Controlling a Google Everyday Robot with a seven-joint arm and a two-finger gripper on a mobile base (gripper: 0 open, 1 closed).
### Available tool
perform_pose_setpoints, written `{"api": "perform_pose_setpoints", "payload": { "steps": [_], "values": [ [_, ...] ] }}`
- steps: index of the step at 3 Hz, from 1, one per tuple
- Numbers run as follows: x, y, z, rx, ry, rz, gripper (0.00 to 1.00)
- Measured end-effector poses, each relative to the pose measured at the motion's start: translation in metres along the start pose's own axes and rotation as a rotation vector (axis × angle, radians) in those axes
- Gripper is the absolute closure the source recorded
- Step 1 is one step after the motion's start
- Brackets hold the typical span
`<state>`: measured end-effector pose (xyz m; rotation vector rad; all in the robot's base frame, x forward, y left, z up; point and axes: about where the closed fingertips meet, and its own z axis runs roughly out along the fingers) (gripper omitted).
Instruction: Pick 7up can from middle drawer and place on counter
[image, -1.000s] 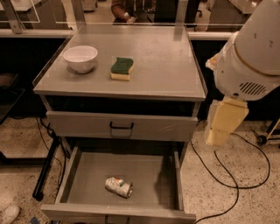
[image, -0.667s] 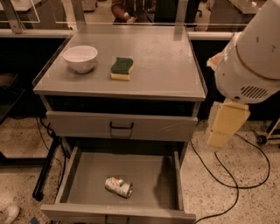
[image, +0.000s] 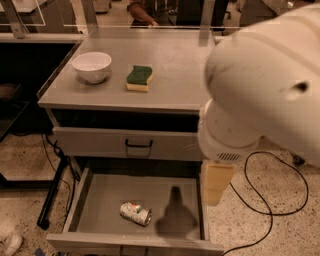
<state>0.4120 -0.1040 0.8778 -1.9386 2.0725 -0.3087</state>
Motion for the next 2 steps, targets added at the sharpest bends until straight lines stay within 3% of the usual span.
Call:
{"api": "perform_pose_setpoints", "payload": {
  "steps": [1, 2],
  "values": [
    [-0.0095, 0.0191, 0.0414, -0.085, 0.014, -0.03, 0.0],
    [-0.0114, 0.0244, 0.0505, -0.105, 0.013, -0.034, 0.0]
  ]
}}
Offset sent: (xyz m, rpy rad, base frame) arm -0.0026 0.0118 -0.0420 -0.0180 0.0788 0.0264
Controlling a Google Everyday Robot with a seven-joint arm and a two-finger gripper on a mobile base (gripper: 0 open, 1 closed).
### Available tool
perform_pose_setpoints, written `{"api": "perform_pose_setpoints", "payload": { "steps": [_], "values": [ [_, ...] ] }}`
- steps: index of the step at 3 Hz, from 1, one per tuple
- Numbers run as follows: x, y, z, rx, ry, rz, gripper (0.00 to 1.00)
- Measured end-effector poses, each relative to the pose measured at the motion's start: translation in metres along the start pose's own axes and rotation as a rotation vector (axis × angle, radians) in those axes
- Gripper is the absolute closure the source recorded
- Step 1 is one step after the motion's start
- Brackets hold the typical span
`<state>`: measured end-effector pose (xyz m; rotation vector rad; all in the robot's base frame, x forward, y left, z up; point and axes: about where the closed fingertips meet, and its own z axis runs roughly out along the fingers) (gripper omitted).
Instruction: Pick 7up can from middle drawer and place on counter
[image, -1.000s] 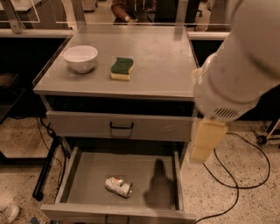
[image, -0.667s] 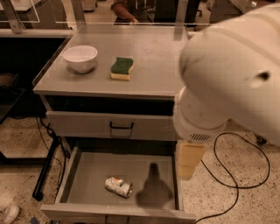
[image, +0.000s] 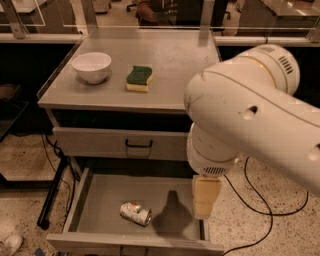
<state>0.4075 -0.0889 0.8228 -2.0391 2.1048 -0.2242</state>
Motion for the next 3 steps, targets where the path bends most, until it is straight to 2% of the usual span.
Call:
{"api": "perform_pose_setpoints", "payload": {
  "steps": [1, 2, 3],
  "values": [
    [-0.011, 0.012, 0.018, -0.032, -0.028, -0.014, 0.0],
    [-0.059, 0.019, 0.087, -0.097, -0.044, -0.006, 0.0],
    [-0.059, 0.019, 0.087, -0.097, -0.044, -0.006, 0.0]
  ]
}}
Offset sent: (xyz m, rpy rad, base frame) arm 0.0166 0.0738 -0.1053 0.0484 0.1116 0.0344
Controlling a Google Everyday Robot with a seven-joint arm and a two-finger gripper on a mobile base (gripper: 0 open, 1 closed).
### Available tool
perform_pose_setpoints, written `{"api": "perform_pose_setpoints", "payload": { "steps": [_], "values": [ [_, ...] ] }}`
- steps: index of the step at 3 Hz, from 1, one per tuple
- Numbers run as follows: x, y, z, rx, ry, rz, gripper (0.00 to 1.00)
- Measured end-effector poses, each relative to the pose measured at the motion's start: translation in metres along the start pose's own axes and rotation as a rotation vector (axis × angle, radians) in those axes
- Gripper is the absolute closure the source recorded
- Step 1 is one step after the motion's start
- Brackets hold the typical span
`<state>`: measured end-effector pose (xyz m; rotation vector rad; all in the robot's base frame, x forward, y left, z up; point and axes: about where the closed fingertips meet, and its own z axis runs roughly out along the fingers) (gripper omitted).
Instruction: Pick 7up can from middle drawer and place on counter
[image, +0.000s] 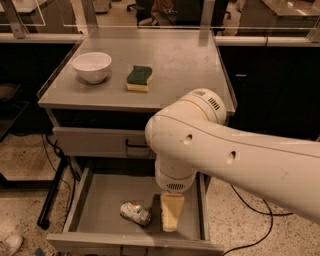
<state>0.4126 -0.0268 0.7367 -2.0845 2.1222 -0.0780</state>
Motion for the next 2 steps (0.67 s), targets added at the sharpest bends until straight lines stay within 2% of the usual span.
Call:
{"api": "perform_pose_setpoints", "payload": {
  "steps": [1, 2],
  "values": [
    [-0.006, 0.002, 0.026, -0.015, -0.025, 0.038, 0.0],
    [-0.014, -0.004, 0.077, -0.05, -0.057, 0.146, 0.0]
  ]
}}
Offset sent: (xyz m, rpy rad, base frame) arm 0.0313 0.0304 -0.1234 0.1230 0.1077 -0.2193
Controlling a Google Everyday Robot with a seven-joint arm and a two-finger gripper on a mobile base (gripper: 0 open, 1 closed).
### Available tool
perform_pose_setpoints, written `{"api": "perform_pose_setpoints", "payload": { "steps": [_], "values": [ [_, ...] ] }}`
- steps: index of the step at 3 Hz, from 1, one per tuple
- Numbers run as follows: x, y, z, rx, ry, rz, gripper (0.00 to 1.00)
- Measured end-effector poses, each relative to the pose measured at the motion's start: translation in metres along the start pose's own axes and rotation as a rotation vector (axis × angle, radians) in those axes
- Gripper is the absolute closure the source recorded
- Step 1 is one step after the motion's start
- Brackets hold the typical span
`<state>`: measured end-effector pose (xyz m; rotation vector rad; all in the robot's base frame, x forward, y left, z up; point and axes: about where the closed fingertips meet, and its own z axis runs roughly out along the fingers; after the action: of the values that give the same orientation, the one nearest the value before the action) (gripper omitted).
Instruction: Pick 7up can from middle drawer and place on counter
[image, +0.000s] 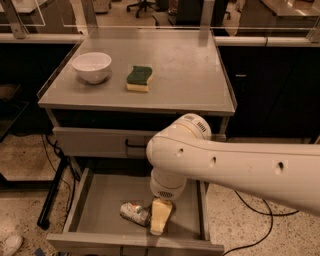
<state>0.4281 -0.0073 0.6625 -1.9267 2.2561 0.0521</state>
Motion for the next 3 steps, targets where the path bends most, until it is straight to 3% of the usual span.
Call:
{"api": "perform_pose_setpoints", "payload": {
  "steps": [1, 2, 3],
  "values": [
    [0.0, 0.0, 0.0, 0.0, 0.0, 0.0, 0.0],
    [0.0, -0.004, 0.014, 0.013, -0.05, 0.026, 0.0],
    [0.004, -0.022, 0.034, 0.043, -0.095, 0.081, 0.0]
  ]
}}
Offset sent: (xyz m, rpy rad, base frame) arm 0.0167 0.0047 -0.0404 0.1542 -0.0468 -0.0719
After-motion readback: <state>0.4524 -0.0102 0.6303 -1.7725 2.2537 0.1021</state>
